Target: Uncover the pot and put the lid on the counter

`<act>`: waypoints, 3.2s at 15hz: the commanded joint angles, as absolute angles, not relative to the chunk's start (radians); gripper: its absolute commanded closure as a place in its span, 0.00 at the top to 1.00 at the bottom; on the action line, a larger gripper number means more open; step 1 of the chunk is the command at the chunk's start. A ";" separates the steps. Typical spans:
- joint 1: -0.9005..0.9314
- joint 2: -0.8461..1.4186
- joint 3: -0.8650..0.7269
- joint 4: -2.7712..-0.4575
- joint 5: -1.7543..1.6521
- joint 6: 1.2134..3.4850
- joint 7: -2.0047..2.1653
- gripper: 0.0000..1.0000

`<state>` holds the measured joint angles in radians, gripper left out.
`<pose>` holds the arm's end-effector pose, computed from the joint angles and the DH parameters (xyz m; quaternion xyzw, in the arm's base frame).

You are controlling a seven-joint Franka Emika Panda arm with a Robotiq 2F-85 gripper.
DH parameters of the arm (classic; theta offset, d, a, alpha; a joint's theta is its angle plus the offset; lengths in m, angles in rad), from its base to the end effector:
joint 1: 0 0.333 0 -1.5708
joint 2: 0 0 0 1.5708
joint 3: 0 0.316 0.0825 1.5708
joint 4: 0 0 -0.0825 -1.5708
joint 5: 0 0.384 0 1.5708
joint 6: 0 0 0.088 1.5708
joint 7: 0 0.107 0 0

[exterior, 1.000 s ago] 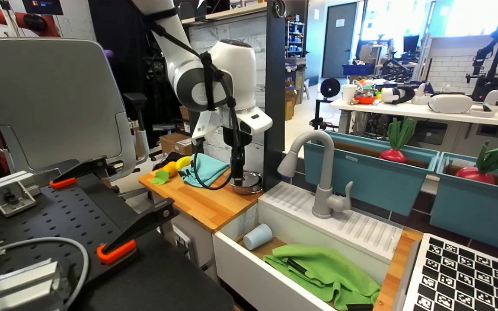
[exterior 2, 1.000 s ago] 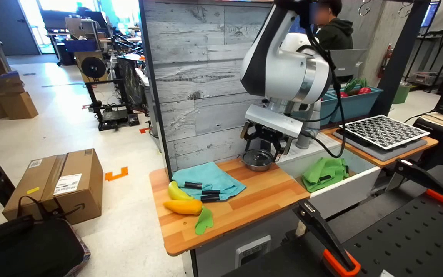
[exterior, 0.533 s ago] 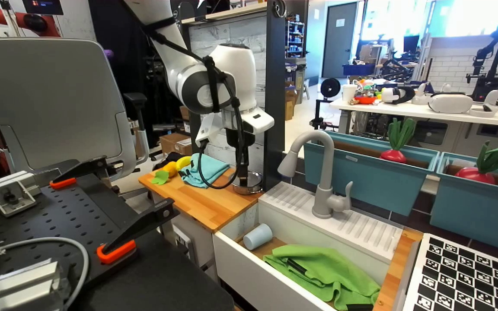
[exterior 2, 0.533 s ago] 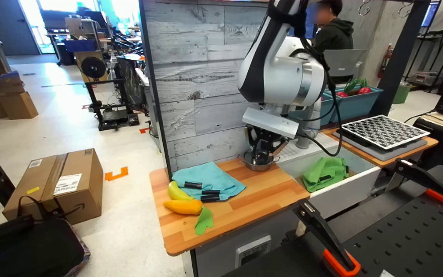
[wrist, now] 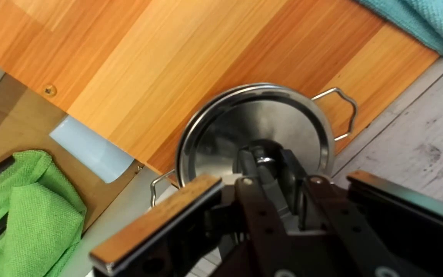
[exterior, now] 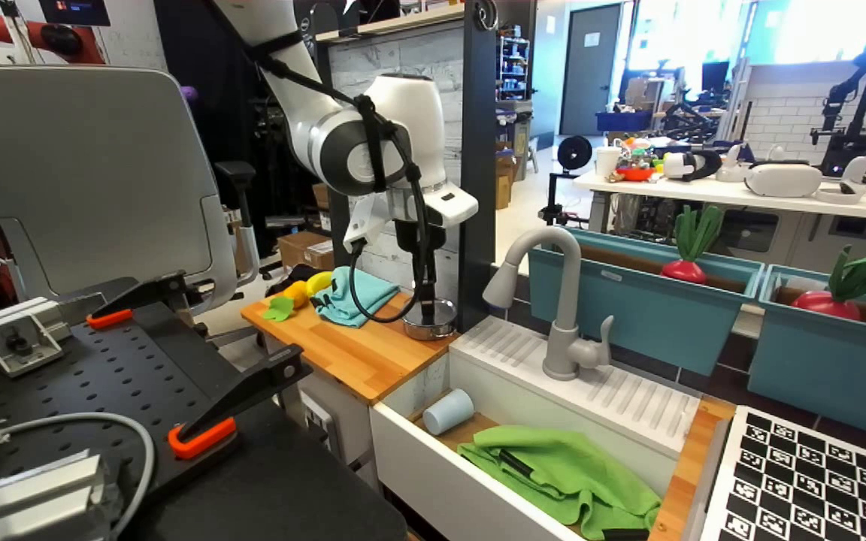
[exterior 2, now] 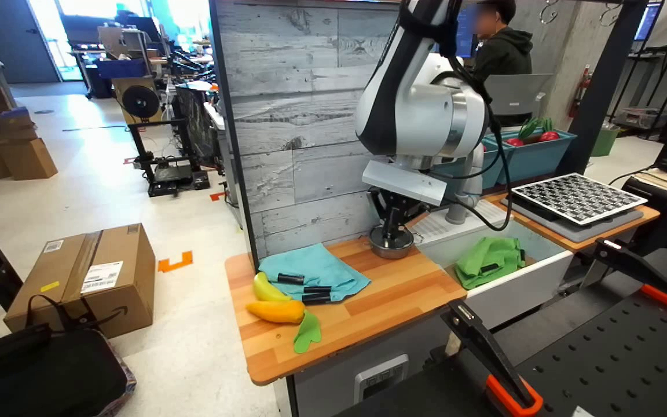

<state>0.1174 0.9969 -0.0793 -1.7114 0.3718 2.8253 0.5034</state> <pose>0.6446 0.0091 0.0268 -0.9240 0.3753 -0.0512 0.0518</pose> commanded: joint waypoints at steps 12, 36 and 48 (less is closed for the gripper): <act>0.191 0.738 -0.098 -2.187 0.218 3.047 0.302 0.05; 0.203 0.910 -0.082 -1.998 0.027 2.860 0.129 0.05; 0.211 0.937 -0.101 -1.913 0.005 2.723 0.156 0.89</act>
